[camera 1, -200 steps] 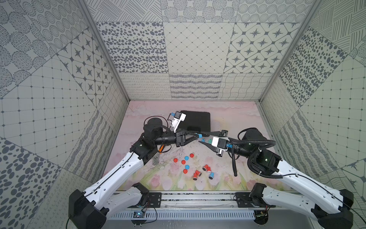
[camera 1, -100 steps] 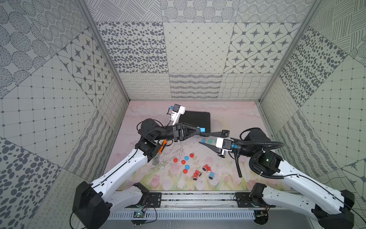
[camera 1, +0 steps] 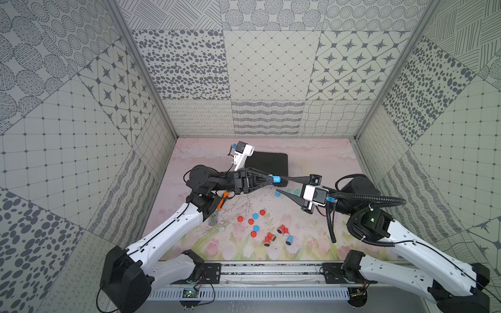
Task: Close the stamp cap
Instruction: Pick up the stamp from the center of the board.
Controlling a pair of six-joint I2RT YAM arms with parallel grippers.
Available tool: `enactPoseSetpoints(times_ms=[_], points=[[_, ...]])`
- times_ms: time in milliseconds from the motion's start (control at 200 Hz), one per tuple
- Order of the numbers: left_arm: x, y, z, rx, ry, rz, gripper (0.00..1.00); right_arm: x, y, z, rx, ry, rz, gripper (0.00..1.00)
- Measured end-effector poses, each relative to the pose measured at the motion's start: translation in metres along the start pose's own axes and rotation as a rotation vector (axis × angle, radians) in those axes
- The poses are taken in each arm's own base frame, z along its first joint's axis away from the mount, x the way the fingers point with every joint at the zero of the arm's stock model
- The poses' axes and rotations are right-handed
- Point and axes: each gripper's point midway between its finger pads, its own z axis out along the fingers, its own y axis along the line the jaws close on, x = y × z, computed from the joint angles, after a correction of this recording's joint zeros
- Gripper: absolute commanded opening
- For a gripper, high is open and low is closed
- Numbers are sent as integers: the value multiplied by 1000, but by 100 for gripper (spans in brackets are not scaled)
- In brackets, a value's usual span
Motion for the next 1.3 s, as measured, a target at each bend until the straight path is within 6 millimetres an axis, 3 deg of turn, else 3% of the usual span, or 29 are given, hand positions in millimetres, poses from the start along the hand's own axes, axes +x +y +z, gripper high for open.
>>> enactPoseSetpoints(times_ms=[375,630,971,1301], points=[[5,-4,0,12,28,-7,0,6,0,14,-35,20,15,28],[5,-4,0,13,30,-10,1,12,3,15,-42,47,22,31],[5,-5,0,14,30,-11,1,15,3,14,-46,57,26,24],[5,-8,-1,18,28,-10,1,13,2,17,-50,53,30,28]])
